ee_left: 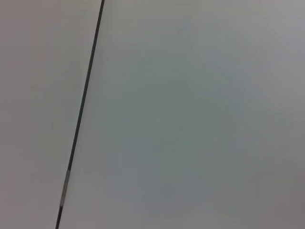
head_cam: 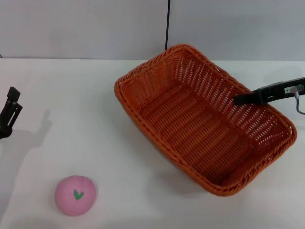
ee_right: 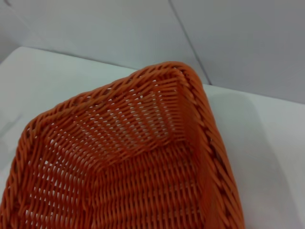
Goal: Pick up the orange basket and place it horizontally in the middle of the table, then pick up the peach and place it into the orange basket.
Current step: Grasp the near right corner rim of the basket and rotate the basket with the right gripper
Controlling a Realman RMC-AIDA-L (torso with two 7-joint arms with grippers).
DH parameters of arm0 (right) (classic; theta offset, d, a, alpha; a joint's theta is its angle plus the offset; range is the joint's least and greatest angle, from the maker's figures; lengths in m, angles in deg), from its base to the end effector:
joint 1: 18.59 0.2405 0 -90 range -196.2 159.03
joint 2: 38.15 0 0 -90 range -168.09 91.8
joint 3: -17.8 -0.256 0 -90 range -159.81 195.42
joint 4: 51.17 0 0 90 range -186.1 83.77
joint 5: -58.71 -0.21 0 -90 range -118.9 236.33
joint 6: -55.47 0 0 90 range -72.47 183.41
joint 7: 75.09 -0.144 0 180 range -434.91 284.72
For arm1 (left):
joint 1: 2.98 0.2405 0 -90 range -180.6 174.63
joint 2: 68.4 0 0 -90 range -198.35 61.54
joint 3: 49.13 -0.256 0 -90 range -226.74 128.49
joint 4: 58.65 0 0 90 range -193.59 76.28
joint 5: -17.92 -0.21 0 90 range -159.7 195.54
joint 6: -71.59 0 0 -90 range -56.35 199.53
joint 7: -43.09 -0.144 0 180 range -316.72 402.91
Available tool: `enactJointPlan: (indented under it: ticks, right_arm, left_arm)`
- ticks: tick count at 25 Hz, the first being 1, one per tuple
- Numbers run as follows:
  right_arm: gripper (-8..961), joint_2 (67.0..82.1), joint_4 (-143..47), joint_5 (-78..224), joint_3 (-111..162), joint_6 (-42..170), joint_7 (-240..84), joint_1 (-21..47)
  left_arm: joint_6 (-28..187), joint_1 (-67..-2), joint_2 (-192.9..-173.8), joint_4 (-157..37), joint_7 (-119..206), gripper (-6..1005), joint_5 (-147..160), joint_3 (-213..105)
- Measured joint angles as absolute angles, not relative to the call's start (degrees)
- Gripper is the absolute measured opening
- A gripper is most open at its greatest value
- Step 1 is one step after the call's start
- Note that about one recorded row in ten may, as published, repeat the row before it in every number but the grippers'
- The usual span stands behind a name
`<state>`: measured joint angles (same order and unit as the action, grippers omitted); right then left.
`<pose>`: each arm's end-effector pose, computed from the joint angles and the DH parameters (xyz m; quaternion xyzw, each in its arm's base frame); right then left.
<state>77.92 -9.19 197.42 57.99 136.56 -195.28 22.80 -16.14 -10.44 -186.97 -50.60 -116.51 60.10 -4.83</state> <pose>0.2564 0.3869 0.0184 -0.8845 0.4414 0.0571 0.1400 -0.3605 0.2126 -0.0030 -0.6669 -0.2572 -0.3855 0.5835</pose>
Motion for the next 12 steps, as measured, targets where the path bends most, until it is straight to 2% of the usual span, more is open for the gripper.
enactJointPlan:
  ticks: [6,12]
  right_arm:
    - [149,77.87,-5.1,195.83,58.08,140.35,-189.97,22.7]
    - [149,78.51,4.08,195.75,58.71,145.99,-179.98,21.77]
  left_arm:
    - [-18.09,-9.55,-186.92,-51.06,-116.45,811,60.12,-5.26]
    - [-20.43,-8.8,-186.76,-51.89,-116.88,810,60.11,-8.92]
